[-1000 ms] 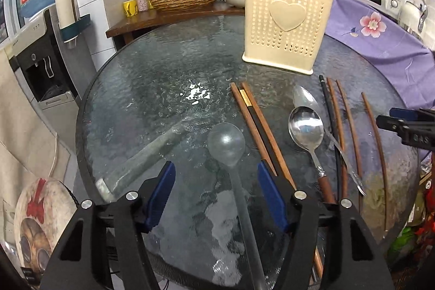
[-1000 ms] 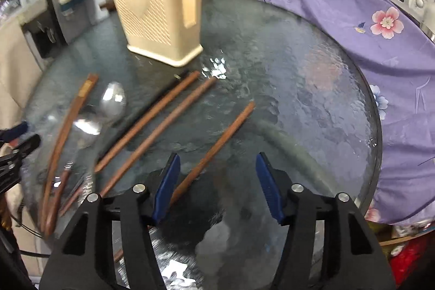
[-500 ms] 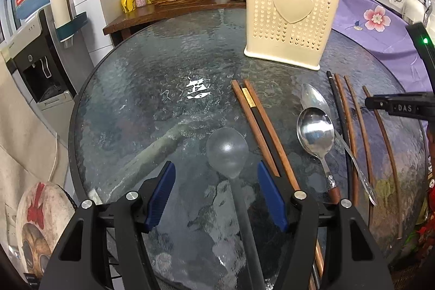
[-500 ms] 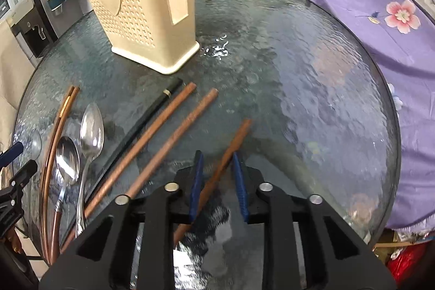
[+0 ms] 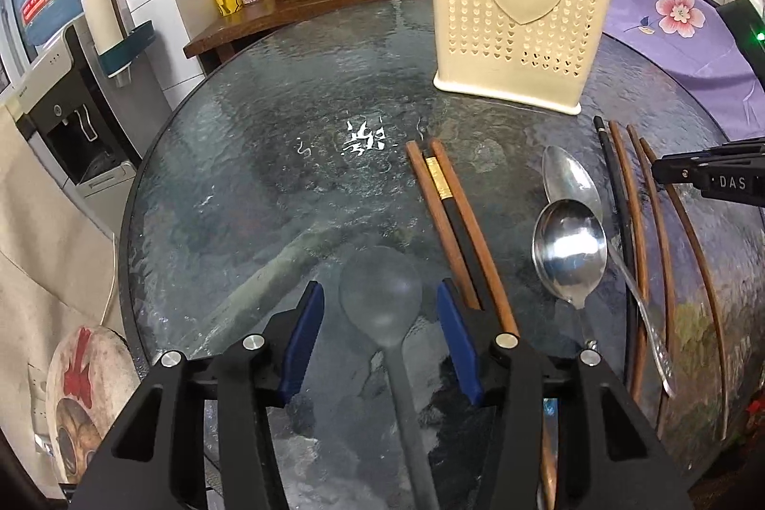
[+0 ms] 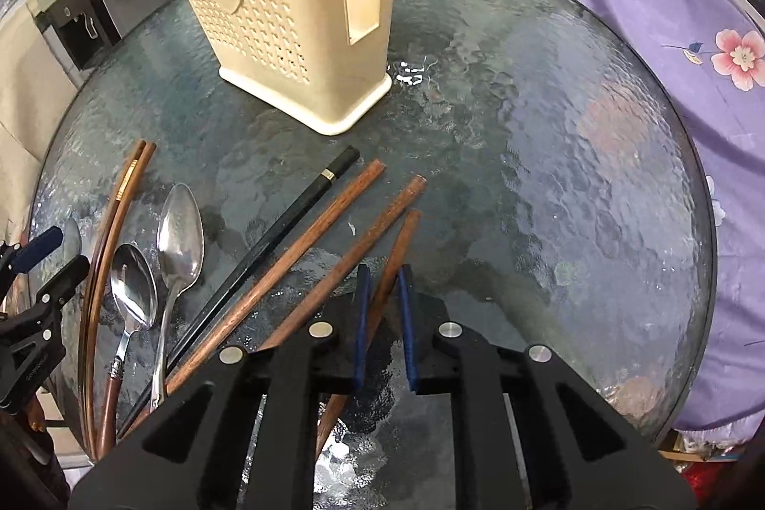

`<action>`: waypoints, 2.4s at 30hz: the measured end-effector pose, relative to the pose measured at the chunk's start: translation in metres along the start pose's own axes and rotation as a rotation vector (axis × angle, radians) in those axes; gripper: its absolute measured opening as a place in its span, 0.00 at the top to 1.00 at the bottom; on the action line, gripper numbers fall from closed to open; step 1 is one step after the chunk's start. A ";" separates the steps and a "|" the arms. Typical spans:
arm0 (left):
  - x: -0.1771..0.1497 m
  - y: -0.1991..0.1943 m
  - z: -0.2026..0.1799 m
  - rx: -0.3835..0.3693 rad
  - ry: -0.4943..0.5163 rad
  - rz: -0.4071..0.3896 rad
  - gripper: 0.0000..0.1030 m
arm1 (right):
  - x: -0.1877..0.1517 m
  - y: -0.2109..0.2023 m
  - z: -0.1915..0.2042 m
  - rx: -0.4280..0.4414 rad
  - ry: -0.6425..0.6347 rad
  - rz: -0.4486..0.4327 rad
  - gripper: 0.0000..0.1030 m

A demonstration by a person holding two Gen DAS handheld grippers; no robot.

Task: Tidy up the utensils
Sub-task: 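Close the right tool on a wooden chopstick while the left tool grasps the clear plastic ladle, then lift the chopstick with the right tool while the left tool carries the ladle over the basket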

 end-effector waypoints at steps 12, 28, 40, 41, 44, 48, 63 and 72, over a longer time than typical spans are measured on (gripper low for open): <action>0.008 0.004 -0.002 -0.020 -0.012 0.019 0.66 | 0.009 0.004 0.000 0.020 0.034 -0.001 0.93; 0.056 -0.046 0.005 -0.088 -0.029 -0.195 0.66 | 0.035 -0.087 -0.036 0.141 0.103 -0.373 0.93; 0.070 -0.088 0.015 -0.102 -0.043 -0.330 0.66 | 0.018 -0.176 -0.049 0.206 0.051 -0.593 0.93; 0.069 -0.085 0.015 -0.103 -0.042 -0.328 0.66 | 0.017 -0.174 -0.049 0.212 0.053 -0.583 0.93; 0.065 -0.082 0.012 -0.117 -0.033 -0.314 0.66 | 0.015 -0.174 -0.051 0.206 0.059 -0.582 0.93; 0.070 -0.093 0.011 -0.115 -0.024 -0.349 0.66 | 0.015 -0.182 -0.055 0.235 0.075 -0.594 0.93; 0.191 -0.158 0.001 -0.191 -0.030 -0.532 0.66 | 0.097 -0.277 -0.056 0.303 0.053 -0.661 0.93; 0.276 -0.143 -0.005 -0.177 -0.107 -0.583 0.66 | 0.167 -0.316 -0.056 0.225 0.084 -0.739 0.93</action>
Point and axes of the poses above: each gripper's, at about its wrist camera, not at the fingertips, and y roughly the way its jaws point, z to its left, x to its top, the point moved 3 cm from there along y, roughly the way its jaws point, and after that the axes turned 7 degrees about -x, right-handed, at the moved point
